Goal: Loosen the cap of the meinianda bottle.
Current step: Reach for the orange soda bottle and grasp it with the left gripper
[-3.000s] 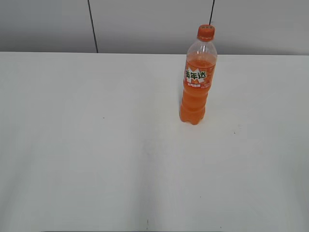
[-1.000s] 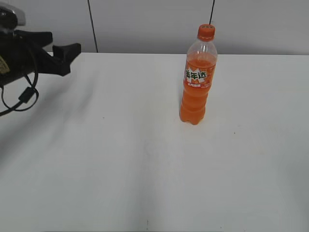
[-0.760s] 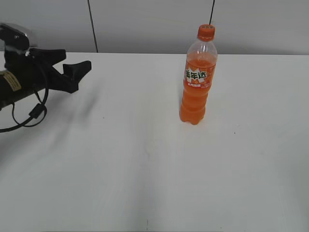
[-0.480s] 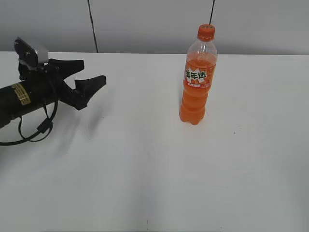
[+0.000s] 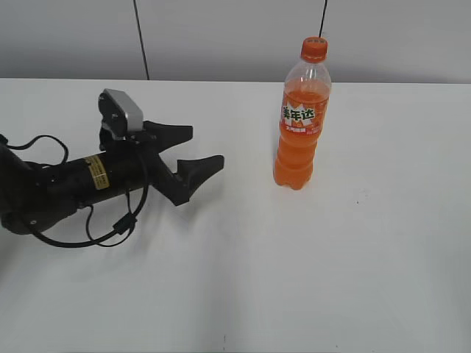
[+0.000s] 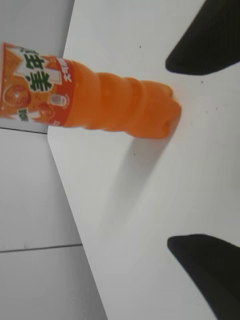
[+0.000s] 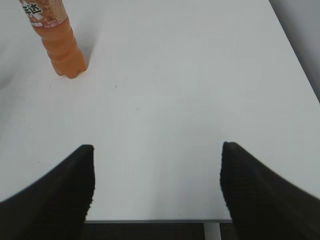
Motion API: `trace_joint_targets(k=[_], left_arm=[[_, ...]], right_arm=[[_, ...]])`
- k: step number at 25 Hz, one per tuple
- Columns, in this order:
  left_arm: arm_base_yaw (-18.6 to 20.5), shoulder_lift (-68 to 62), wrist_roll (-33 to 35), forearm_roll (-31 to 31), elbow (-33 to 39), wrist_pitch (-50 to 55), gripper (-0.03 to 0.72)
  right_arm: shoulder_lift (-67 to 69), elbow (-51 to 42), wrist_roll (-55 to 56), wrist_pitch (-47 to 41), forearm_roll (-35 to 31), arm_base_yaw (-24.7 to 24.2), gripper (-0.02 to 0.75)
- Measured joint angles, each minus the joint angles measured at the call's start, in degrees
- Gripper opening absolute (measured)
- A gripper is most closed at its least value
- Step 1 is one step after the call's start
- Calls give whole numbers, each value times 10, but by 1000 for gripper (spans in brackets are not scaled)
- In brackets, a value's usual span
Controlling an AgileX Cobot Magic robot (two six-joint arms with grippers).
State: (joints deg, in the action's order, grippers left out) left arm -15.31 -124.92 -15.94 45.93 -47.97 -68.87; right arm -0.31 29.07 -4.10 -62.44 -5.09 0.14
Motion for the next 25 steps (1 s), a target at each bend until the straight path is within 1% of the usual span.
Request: trace_joint_targets(k=[5, 8, 11, 16, 21, 25], left_arm=[[-41, -34, -1, -8, -56, -1, 591], [-53, -46, -1, -8, -81, -1, 591], [-63, -46, -1, -13, -93, -1, 591], [-91, -52, -1, -35, -107, 1, 591], [-105, -55, -2, -39, -132, 18, 591], [-112, -81, -35, -38, -168, 19, 593]], right_arm=[[0, 0, 0, 0, 0, 0, 585], [0, 0, 0, 0, 0, 0, 585], [0, 0, 0, 0, 0, 0, 585], [0, 0, 0, 0, 0, 0, 585], [0, 0, 0, 0, 0, 0, 585], [0, 0, 0, 0, 0, 0, 585]])
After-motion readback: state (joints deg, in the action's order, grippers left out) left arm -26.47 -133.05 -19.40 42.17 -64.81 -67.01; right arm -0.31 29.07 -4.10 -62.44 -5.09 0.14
